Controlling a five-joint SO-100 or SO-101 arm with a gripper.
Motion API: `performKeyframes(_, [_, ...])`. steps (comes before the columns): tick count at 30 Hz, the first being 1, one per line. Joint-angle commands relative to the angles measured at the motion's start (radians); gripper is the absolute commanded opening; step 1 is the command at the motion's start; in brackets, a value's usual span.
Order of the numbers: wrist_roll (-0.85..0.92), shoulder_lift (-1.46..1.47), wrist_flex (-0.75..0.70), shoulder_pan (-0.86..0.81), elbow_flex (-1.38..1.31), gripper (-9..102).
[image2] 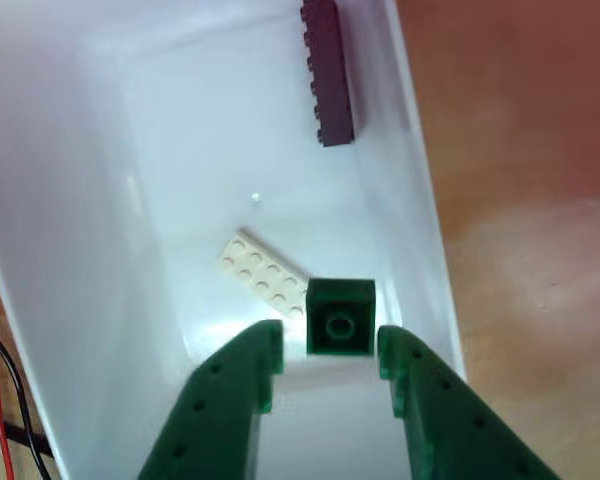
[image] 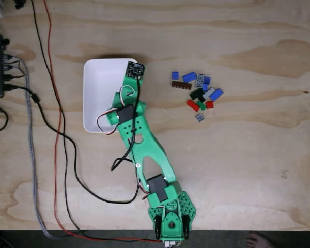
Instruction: Put all lego bricks in the bin.
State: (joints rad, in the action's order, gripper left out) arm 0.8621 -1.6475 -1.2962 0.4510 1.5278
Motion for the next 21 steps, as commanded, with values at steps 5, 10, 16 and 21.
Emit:
performKeyframes(5, [-0.133,-0.161,0.075,-0.224,-0.104,32])
performKeyframes(10, [-0.184,-0.164,0.164,-0.552,0.032,24])
performKeyframes(16, [-0.356,0.241,0.153,-0.584,-0.147,26])
performKeyframes(21, [-0.468,0.485,0.038,-0.557,-0.399,24])
